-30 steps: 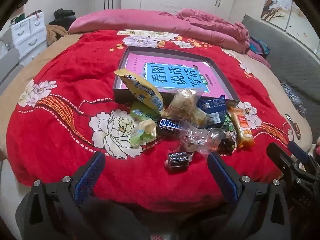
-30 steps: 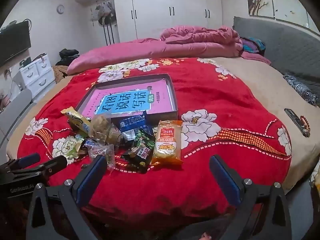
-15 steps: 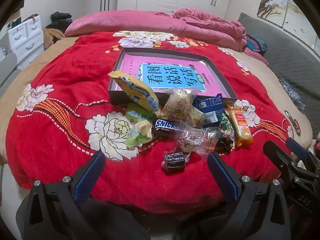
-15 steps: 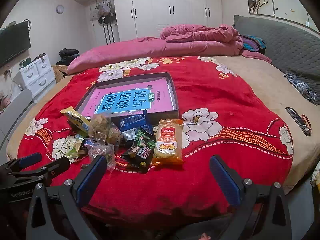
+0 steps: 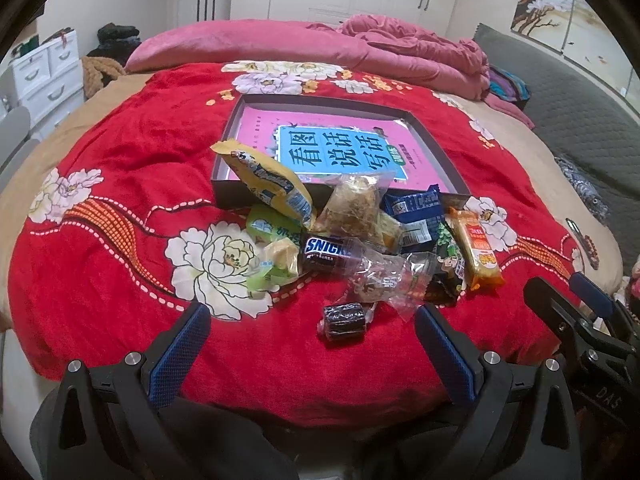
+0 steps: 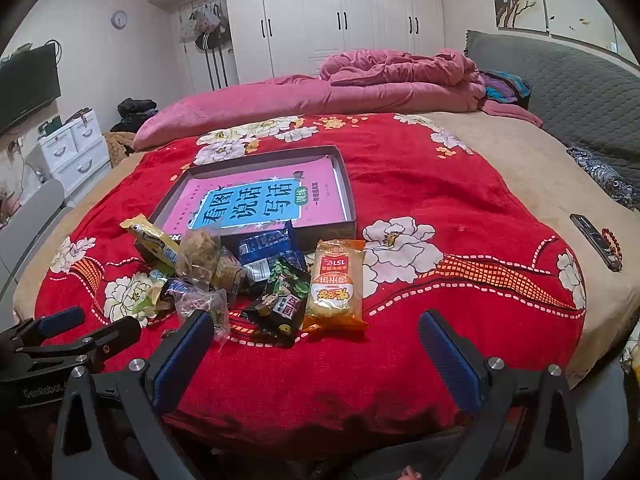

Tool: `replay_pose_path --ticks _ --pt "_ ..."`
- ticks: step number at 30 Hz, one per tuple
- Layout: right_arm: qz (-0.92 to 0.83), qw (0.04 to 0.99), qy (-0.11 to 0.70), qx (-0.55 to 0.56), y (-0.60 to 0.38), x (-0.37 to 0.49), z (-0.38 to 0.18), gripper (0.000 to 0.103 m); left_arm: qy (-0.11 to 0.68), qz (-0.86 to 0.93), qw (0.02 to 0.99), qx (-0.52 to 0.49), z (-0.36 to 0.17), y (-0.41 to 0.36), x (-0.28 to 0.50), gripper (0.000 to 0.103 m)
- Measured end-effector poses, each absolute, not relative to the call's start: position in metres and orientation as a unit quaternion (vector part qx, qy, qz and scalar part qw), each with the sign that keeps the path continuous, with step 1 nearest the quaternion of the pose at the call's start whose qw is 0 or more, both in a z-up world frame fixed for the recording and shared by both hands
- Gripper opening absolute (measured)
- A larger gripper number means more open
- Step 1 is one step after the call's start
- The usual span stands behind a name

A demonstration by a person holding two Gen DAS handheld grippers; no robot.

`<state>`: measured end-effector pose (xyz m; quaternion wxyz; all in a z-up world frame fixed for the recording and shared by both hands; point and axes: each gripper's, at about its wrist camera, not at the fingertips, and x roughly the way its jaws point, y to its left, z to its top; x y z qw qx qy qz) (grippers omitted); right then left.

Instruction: Organize snacks

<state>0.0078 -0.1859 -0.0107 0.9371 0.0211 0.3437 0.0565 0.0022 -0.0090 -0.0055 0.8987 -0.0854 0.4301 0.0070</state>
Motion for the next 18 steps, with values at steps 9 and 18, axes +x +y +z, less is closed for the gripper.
replay_pose_path --ticks 9,18 --pt "0.056 0.937 0.344 0.022 -0.187 0.0078 -0.0107 0.103 0.432 0.0 0.898 -0.086 -0.0066 -0.0122 0.0027 0.102" --pt "0.056 0.937 0.344 0.021 -0.1867 0.0082 -0.0108 0.103 0.438 -0.003 0.895 -0.087 -0.0089 -0.013 0.0034 0.102"
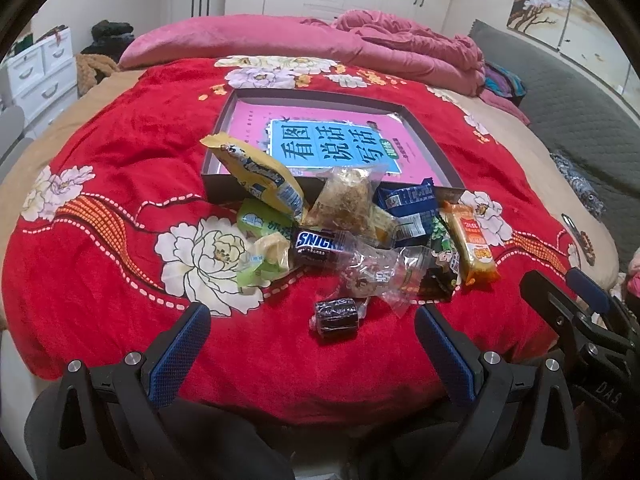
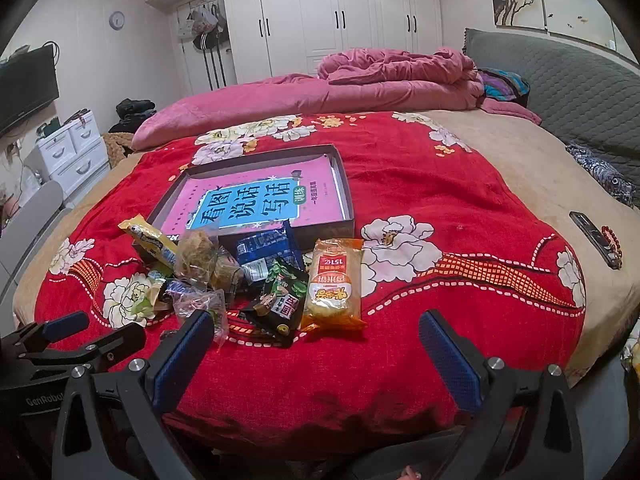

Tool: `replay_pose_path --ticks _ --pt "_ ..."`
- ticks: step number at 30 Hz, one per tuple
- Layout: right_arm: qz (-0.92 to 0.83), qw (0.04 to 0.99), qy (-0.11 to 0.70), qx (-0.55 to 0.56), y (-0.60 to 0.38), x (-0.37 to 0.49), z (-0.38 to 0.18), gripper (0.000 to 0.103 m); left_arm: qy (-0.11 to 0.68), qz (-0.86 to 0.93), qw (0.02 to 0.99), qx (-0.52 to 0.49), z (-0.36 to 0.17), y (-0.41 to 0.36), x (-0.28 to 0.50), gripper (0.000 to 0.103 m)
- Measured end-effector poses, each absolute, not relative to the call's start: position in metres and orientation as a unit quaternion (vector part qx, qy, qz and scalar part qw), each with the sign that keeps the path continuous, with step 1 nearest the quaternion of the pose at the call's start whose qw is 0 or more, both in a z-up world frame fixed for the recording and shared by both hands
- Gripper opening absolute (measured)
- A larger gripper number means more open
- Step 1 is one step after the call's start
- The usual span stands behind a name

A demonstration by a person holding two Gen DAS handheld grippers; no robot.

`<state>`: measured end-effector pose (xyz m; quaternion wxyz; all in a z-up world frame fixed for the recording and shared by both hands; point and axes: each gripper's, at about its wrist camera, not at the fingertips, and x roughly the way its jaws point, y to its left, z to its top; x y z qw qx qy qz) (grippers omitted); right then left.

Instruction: Organize snacks

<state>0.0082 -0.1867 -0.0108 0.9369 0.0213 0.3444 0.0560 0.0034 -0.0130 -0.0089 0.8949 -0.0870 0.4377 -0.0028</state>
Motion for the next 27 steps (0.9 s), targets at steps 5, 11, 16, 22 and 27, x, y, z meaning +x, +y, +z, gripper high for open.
replay_pose_path --ticks 5,11,16,22,27 --pt "0.054 0.937 0.345 0.022 -0.188 0.008 -0.01 0.103 0.442 -0.007 0.892 -0.094 -0.011 -0.011 0.005 0.102" --pt "0.048 0.936 0.349 0.026 -0.191 0.009 -0.012 0.103 0.462 -0.01 0.88 -0.115 -0.021 -0.006 0.009 0.102" --pt "0.038 0.934 0.353 0.035 -0.195 0.015 -0.013 0.103 0.476 -0.015 0.871 -0.122 -0.03 -0.007 0.012 0.102" --pt "0.012 0.927 0.369 0.063 -0.214 0.031 -0.019 0.103 0.501 -0.023 0.853 -0.146 -0.043 -0.007 0.019 0.1" --pt "0.009 0.915 0.397 0.073 -0.222 0.048 -0.03 0.099 0.506 -0.028 0.849 -0.147 -0.048 -0.013 0.025 0.096"
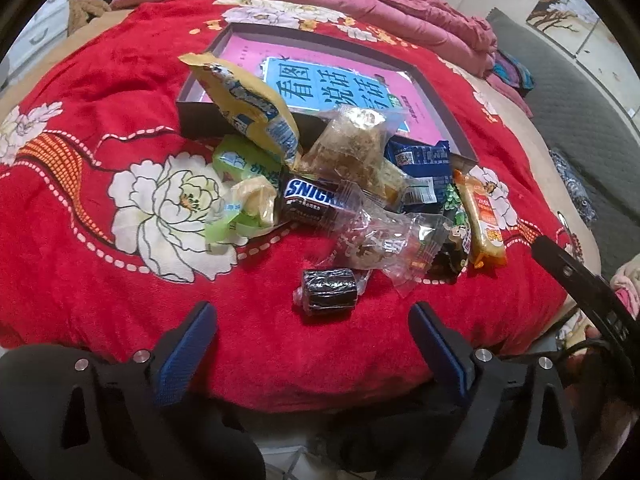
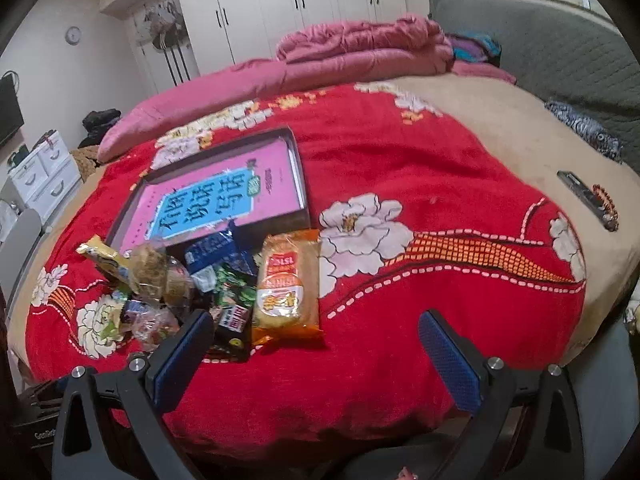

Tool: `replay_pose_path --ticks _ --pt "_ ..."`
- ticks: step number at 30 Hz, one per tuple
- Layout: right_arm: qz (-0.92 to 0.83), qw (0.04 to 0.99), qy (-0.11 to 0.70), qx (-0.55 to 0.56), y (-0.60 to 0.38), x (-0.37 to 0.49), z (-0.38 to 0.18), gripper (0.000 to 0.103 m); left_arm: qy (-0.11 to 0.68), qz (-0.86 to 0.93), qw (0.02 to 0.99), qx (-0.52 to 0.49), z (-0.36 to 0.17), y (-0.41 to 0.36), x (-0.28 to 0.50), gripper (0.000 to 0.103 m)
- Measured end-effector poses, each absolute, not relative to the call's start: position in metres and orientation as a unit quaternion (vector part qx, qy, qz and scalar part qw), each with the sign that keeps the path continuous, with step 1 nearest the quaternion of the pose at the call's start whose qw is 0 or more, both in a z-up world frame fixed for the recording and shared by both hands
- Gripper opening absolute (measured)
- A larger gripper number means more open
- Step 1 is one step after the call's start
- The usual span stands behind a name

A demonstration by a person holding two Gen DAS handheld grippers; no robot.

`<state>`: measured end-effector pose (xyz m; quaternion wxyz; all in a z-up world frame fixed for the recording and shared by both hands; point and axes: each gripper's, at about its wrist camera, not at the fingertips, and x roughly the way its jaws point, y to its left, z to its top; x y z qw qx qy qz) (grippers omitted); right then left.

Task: Organize snacks
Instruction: 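Grasp the black-wrapped chocolate with the left tool while the right tool grasps the orange biscuit-stick pack, then carry the chocolate over the tray with the left tool while the right tool carries the biscuit pack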

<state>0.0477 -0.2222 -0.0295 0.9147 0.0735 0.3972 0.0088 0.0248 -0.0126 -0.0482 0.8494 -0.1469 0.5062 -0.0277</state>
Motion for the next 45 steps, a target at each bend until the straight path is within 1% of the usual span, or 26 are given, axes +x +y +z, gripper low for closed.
replay_pose_path --ticks 2,3,5,6,7,8,10,12,15,18,20,21,22,26,27,28,29,30,31,32,35,45 --pt "0.012 0.912 0.405 0.067 -0.221 0.056 -0.033 0.092 0.507 -0.031 0.85 -0.143 -0.049 -0.016 0.027 0.096" --pt "0.014 0.909 0.411 0.061 -0.22 0.061 -0.036 0.09 0.507 -0.031 0.85 -0.142 -0.049 -0.017 0.029 0.096" --pt "0.021 0.905 0.422 0.051 -0.215 0.071 -0.041 0.082 0.507 -0.034 0.85 -0.14 -0.05 -0.019 0.03 0.093" --pt "0.026 0.902 0.43 0.046 -0.212 0.078 -0.045 0.08 0.507 -0.034 0.85 -0.14 -0.051 -0.019 0.031 0.084" --pt "0.03 0.899 0.434 0.041 -0.21 0.083 -0.048 0.076 0.51 -0.037 0.848 -0.139 -0.052 -0.02 0.033 0.075" --pt "0.034 0.896 0.441 0.039 -0.209 0.089 -0.053 0.074 0.514 -0.038 0.846 -0.139 -0.054 -0.02 0.035 0.072" --pt "0.038 0.892 0.449 0.036 -0.206 0.098 -0.057 0.068 0.519 -0.036 0.842 -0.14 -0.057 -0.02 0.037 0.071" --pt "0.041 0.889 0.454 0.035 -0.204 0.103 -0.06 0.066 0.521 -0.035 0.841 -0.143 -0.059 -0.02 0.039 0.071" --pt "0.048 0.889 0.455 0.032 -0.201 0.109 -0.062 0.063 0.52 -0.037 0.841 -0.143 -0.061 -0.02 0.041 0.061" --pt "0.05 0.888 0.456 0.03 -0.199 0.114 -0.064 0.062 0.524 -0.038 0.839 -0.14 -0.064 -0.023 0.044 0.059" --pt "0.051 0.886 0.459 0.029 -0.199 0.119 -0.066 0.059 0.526 -0.04 0.838 -0.139 -0.065 -0.025 0.046 0.055" --pt "0.052 0.885 0.462 0.028 -0.199 0.121 -0.068 0.057 0.526 -0.039 0.838 -0.139 -0.065 -0.025 0.047 0.051" --pt "0.053 0.884 0.465 0.027 -0.198 0.123 -0.069 0.055 0.527 -0.039 0.838 -0.14 -0.066 -0.026 0.048 0.049" --pt "0.055 0.881 0.469 0.019 -0.195 0.128 -0.072 0.051 0.529 -0.04 0.835 -0.144 -0.068 -0.027 0.051 0.048" --pt "0.057 0.88 0.471 0.018 -0.195 0.13 -0.072 0.049 0.529 -0.041 0.835 -0.144 -0.068 -0.026 0.05 0.046" --pt "0.059 0.879 0.472 0.02 -0.195 0.13 -0.073 0.045 0.529 -0.042 0.835 -0.145 -0.069 -0.026 0.051 0.042" --pt "0.065 0.878 0.474 0.024 -0.195 0.132 -0.074 0.039 0.529 -0.043 0.835 -0.145 -0.069 -0.026 0.052 0.042" --pt "0.07 0.877 0.474 0.027 -0.196 0.132 -0.073 0.035 0.53 -0.043 0.834 -0.146 -0.069 -0.026 0.052 0.041" --pt "0.076 0.878 0.473 0.03 -0.196 0.131 -0.073 0.029 0.53 -0.043 0.834 -0.147 -0.069 -0.024 0.051 0.041" --pt "0.08 0.878 0.471 0.03 -0.195 0.131 -0.072 0.027 0.531 -0.044 0.833 -0.148 -0.07 -0.024 0.052 0.041" --pt "0.086 0.884 0.459 0.026 -0.194 0.126 -0.067 0.024 0.531 -0.046 0.832 -0.154 -0.07 -0.022 0.051 0.039" --pt "0.085 0.909 0.404 0.062 -0.211 0.111 -0.043 0.023 0.534 -0.055 0.828 -0.16 -0.064 -0.016 0.042 0.038"
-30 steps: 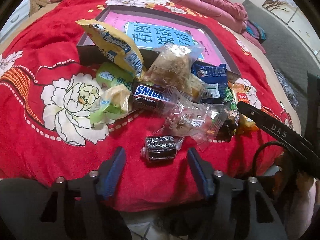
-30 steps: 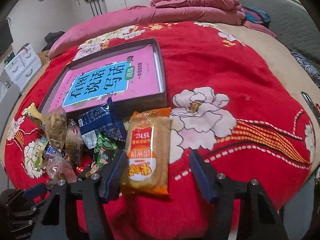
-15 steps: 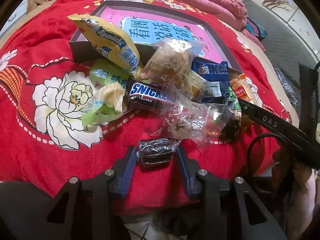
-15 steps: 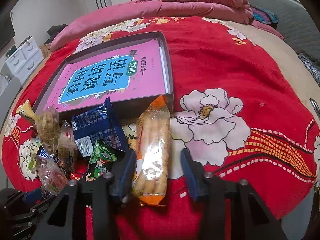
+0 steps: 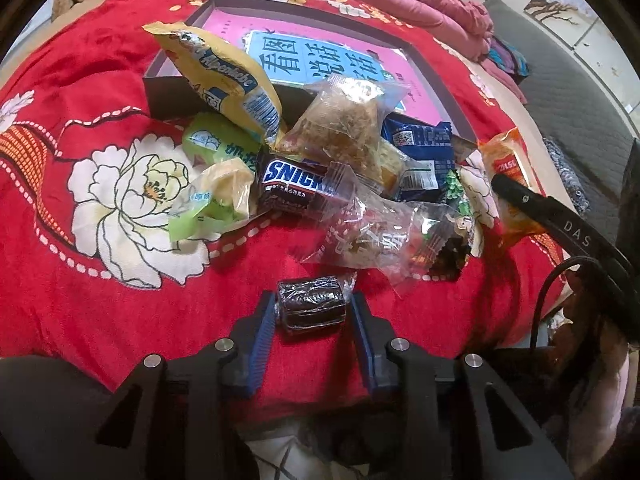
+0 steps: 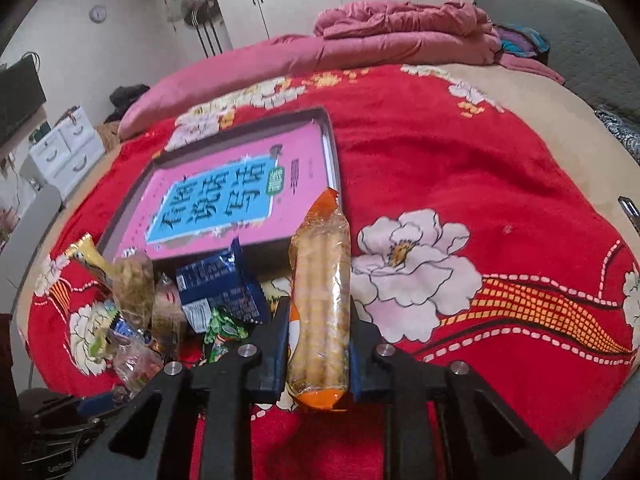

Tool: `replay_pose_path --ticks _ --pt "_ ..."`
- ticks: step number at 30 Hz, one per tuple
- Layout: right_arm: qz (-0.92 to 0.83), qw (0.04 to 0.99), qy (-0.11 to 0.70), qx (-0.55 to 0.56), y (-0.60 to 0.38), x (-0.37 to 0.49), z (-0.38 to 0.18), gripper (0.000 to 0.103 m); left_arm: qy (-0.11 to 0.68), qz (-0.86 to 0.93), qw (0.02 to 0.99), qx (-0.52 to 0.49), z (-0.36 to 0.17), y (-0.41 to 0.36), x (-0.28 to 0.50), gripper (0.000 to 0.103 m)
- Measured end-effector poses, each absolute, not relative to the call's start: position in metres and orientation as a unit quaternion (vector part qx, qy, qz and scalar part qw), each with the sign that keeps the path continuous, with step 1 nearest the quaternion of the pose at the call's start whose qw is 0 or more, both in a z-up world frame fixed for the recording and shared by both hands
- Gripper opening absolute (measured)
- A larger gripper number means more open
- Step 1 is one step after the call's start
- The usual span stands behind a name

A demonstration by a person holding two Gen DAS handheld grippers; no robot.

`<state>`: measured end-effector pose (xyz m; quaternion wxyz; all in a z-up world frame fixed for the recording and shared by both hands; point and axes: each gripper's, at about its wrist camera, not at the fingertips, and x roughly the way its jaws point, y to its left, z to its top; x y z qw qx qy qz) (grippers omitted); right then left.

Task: Organize snacks
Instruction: 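Carry the chocolate over the tray with the left tool while the right tool carries the biscuit pack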

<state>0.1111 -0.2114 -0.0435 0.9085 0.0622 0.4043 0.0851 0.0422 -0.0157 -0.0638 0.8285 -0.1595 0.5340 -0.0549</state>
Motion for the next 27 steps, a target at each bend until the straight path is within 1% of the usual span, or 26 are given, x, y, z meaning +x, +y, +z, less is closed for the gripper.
replay_pose_path --ticks 4,14,27 --pt "0.095 0.916 0.383 0.066 -0.21 0.107 -0.034 0.023 0.524 -0.054 0.833 -0.166 -0.055 -0.009 0.036 0.038" --pt "0.11 0.926 0.353 0.072 -0.203 0.111 -0.023 0.023 0.454 -0.028 0.879 -0.143 -0.018 0.007 0.036 0.038" --pt "0.129 0.932 0.329 0.073 -0.186 0.131 -0.013 0.023 0.395 -0.009 0.908 -0.143 0.003 0.023 0.08 0.038"
